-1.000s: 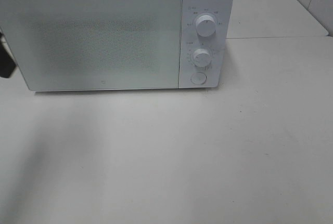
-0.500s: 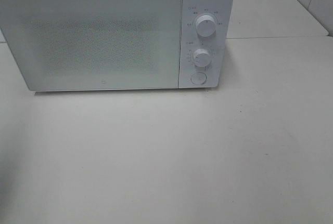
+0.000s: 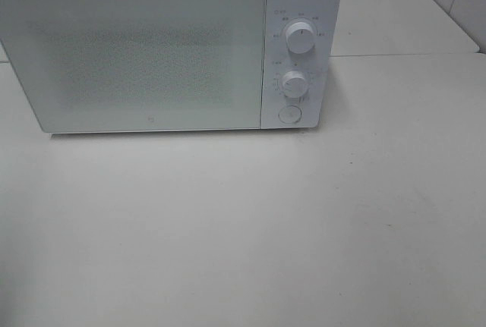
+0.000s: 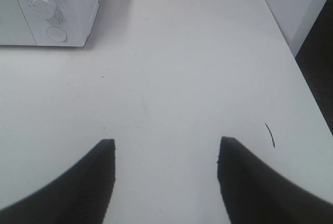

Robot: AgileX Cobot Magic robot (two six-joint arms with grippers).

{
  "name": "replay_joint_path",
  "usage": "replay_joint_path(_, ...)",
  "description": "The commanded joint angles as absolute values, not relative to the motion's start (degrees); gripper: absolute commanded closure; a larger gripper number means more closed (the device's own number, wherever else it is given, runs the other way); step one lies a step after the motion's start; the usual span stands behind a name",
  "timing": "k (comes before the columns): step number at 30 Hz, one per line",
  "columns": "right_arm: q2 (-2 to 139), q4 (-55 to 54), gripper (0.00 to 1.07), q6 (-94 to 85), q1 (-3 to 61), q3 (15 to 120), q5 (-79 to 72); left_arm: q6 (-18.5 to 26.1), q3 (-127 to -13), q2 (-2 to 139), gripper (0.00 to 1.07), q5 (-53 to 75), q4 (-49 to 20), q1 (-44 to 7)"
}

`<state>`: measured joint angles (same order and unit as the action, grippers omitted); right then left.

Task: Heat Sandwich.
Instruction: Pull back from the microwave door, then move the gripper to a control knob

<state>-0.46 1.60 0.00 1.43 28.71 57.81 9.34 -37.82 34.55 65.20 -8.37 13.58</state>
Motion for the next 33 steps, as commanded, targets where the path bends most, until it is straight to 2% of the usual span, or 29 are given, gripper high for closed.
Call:
replay_joint_path(1, -1.78, 1.6, 0.5, 0.29, 1.55, 28.65, 57.12, 6.19, -35.7, 29.91, 0.39, 64.8, -6.53, 13.81)
replay_joint_path(12, -1.78, 1.6, 0.5, 0.29, 1.55, 28.65, 57.12, 5.04, -29.51, 14.27, 0.39, 61.31, -3.84, 13.81)
replay_joint_path(21, -1.78, 1.6, 0.5, 0.29, 1.55, 28.65, 57.12, 4.87, -29.56, 5.16, 0.39, 61.31, -2.69, 13.81)
replay_joint_path(33, -1.78, 1.6, 0.5, 0.29, 1.55, 28.65, 57.12, 4.87, -29.56, -1.66, 0.39, 61.31, -2.01, 13.81)
